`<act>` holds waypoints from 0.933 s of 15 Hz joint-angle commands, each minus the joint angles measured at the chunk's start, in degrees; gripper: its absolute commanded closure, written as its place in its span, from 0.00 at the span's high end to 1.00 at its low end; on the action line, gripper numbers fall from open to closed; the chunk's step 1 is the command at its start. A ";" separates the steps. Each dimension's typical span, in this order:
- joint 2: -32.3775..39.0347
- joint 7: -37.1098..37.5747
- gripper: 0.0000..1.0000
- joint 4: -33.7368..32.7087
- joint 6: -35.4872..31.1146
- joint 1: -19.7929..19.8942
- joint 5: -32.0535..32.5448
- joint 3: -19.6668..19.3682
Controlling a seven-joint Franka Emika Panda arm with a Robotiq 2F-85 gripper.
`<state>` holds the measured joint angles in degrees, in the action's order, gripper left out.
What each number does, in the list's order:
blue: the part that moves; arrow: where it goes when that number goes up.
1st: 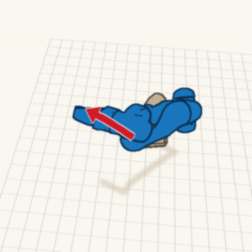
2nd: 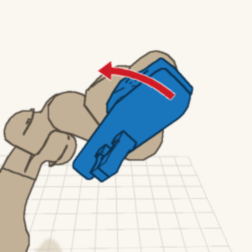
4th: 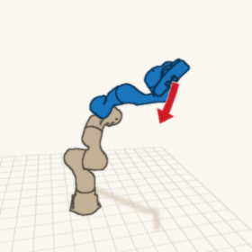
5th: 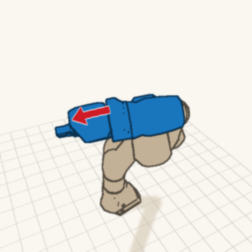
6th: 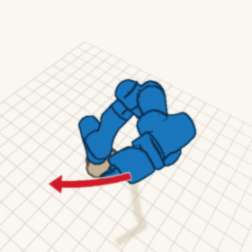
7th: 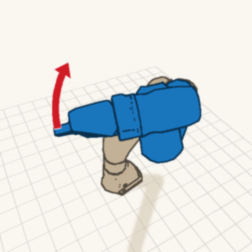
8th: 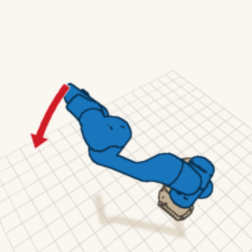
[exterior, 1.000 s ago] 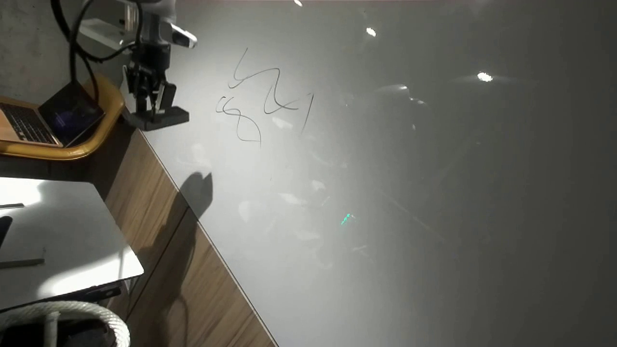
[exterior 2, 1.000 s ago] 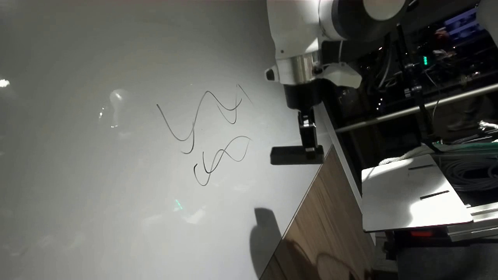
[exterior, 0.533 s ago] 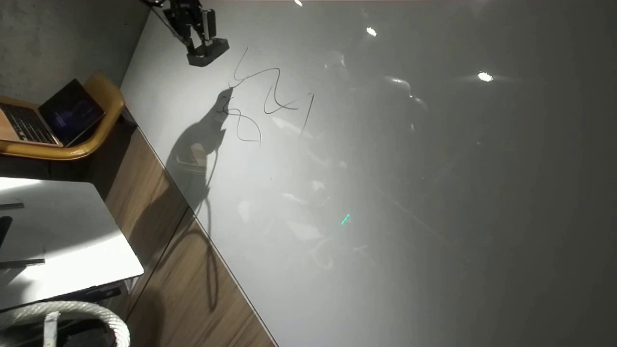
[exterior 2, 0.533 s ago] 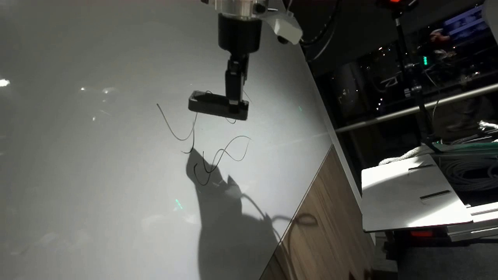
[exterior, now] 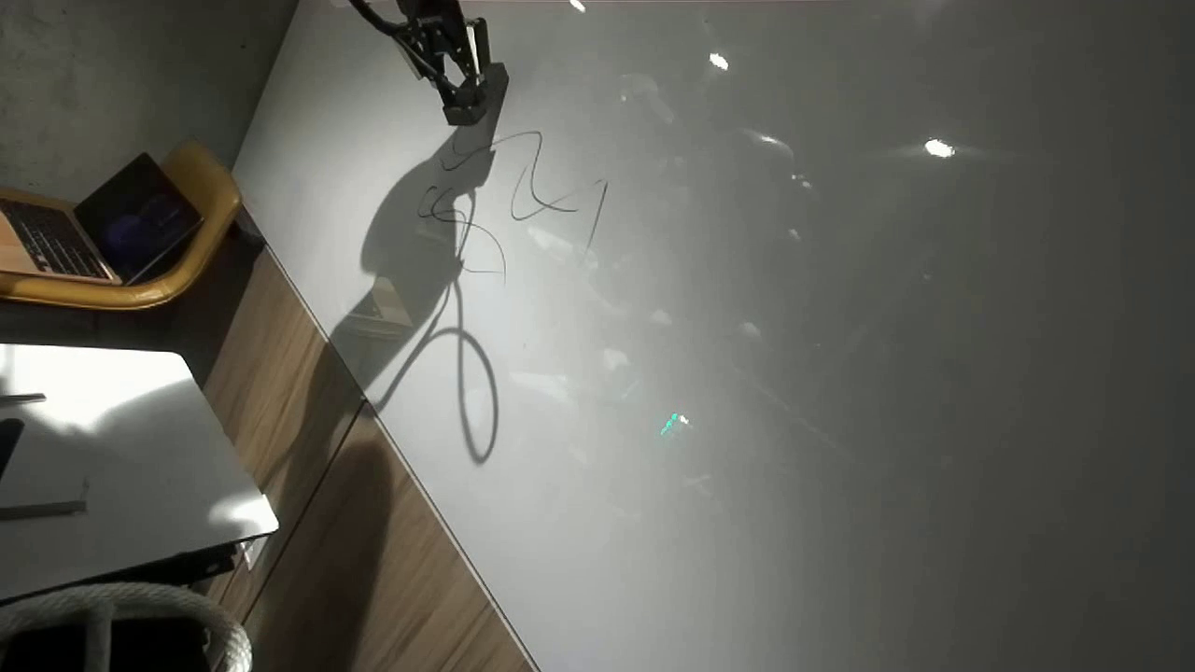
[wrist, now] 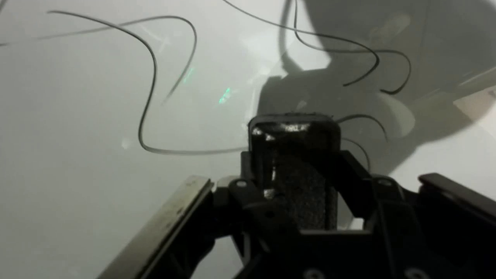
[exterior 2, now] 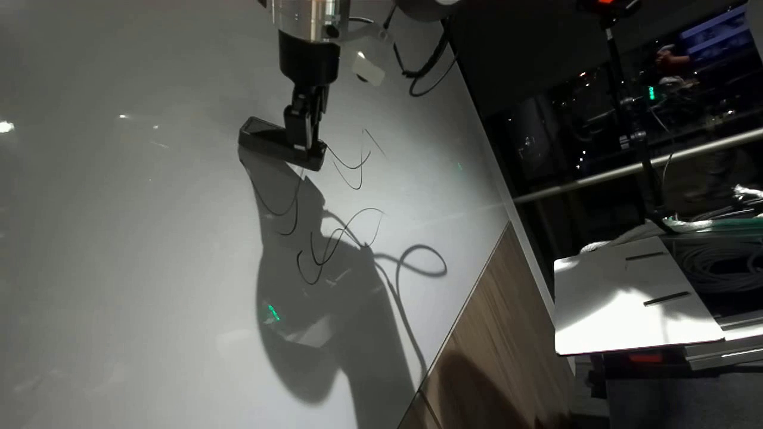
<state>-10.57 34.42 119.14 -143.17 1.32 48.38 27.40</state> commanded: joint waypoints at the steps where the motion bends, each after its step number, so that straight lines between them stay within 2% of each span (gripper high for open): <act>1: 9.16 5.19 0.28 -9.00 2.58 -5.57 6.69 -0.44; 4: 14.70 6.66 0.28 -13.40 3.24 -10.53 9.61 -2.71; 6: 16.83 5.48 0.28 -15.33 3.03 -12.44 9.74 -5.27; 9: 17.12 2.93 0.28 -15.90 2.30 -13.07 8.88 -9.54; 14: 12.95 2.09 0.28 -11.21 0.95 -12.29 6.73 -13.39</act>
<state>3.62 39.28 107.66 -140.90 -12.75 55.21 18.61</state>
